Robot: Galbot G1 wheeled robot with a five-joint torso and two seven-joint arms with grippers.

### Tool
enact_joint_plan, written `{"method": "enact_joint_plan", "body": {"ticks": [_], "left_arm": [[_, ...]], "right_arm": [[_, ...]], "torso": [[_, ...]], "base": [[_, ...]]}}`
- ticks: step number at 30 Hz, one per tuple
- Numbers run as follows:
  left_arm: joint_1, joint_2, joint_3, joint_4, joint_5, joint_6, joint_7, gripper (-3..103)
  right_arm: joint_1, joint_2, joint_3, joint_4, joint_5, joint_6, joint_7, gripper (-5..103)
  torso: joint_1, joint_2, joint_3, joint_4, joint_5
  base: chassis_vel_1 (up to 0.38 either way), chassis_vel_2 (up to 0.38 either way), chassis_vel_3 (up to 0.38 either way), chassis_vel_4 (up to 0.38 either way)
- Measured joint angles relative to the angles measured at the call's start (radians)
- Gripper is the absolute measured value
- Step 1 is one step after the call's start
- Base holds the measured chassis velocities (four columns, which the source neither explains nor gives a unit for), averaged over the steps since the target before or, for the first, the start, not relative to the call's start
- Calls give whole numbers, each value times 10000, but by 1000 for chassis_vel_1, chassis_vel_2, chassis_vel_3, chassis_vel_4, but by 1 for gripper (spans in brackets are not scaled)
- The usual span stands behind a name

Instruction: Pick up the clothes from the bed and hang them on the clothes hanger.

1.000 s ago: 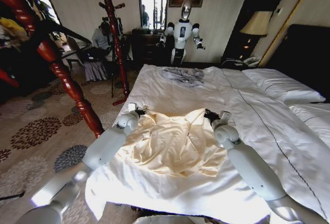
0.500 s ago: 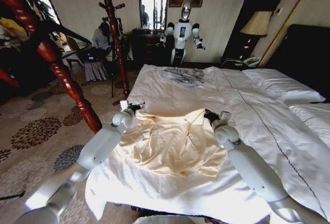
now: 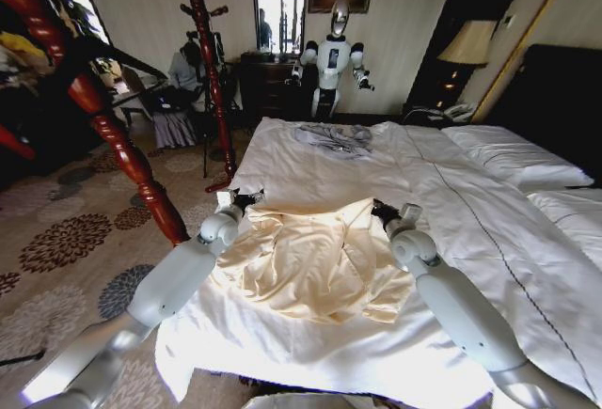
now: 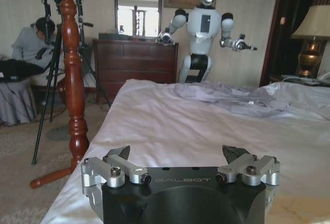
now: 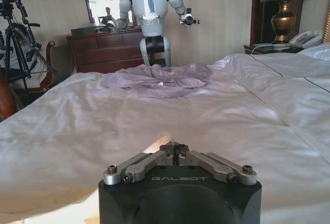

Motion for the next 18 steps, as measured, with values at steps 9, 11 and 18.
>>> {"method": "enact_joint_plan", "body": {"ticks": [9,11,18], "left_arm": [[721,664,-659,-2117,-966,-84,14,100],[730,744,-727,-2552,-1167,-32,-178,100],[-241,754,-419,-3309,-1914,527,-843,100]], "right_arm": [[-12,-51,-117,136,-98,66,61,0],[-42,-173,-123,263,-62,65,100,0],[-201,-290,-137,490,-38,65,216,0]], "torso": [[-1,0,0,2,-1],[0,0,-1,4,-1],[-1,0,0,0,0]], "base": [[0,0,0,0],[0,0,0,0],[0,0,0,0]]}}
